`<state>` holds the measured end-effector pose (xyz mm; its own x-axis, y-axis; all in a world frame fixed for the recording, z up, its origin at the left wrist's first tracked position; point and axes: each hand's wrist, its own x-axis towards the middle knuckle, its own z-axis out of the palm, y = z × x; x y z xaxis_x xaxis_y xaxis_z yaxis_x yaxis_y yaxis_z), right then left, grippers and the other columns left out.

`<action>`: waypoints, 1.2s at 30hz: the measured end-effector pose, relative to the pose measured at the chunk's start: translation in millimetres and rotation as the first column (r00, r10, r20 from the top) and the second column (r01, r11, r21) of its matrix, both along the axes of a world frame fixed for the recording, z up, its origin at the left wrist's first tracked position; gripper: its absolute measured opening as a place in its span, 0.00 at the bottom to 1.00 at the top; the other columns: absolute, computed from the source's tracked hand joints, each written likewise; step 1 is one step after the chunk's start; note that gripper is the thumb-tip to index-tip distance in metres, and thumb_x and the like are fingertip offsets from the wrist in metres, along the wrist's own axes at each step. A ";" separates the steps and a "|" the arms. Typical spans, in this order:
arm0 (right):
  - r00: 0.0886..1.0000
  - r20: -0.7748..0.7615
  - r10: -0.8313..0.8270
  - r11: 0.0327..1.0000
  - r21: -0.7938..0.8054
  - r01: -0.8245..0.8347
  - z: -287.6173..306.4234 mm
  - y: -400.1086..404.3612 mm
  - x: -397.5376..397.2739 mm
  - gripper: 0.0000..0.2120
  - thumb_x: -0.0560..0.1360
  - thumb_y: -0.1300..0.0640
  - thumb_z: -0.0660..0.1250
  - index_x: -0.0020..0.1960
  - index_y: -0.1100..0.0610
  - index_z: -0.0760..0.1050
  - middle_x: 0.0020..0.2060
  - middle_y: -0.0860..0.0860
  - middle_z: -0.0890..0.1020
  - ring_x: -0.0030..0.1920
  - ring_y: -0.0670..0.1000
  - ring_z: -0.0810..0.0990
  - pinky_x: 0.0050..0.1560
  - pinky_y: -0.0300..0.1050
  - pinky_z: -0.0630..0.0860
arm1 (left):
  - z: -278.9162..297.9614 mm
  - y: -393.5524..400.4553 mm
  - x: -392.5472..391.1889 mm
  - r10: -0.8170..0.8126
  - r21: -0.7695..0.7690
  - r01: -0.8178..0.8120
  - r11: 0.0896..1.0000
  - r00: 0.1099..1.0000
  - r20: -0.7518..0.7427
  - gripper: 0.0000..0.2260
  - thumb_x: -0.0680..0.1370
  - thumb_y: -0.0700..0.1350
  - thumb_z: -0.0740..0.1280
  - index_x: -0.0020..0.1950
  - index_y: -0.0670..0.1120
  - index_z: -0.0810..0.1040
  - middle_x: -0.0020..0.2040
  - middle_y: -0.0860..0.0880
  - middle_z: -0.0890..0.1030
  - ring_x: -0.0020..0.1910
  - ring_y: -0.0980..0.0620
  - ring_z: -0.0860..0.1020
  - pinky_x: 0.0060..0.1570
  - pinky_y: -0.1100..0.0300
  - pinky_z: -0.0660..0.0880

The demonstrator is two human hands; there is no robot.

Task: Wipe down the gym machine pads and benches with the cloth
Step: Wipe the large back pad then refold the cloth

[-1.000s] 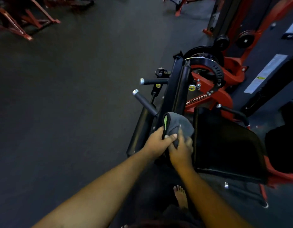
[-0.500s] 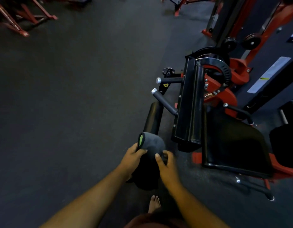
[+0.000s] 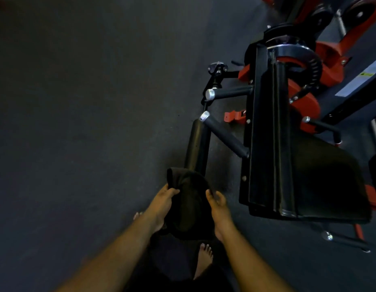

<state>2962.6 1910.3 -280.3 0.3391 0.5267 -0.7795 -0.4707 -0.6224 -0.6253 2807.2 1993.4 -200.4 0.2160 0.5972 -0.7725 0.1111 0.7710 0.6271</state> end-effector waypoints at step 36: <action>0.326 0.716 0.617 0.787 -0.559 -0.261 -270.8 256.6 25.6 0.38 0.78 0.34 0.60 0.77 0.27 0.36 0.83 0.50 0.44 0.80 0.61 0.53 0.67 0.73 0.68 | -381.9 253.7 78.0 -0.360 0.239 0.347 0.907 0.933 0.013 0.38 0.76 0.68 0.58 0.84 0.56 0.55 0.83 0.55 0.60 0.80 0.57 0.59 0.80 0.51 0.58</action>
<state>2988.2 2166.9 -551.2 0.6816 0.6271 -0.3771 0.5767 -0.7775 -0.2506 2885.2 2247.1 -582.4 0.4837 0.6327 -0.6048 0.3099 0.5225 0.7943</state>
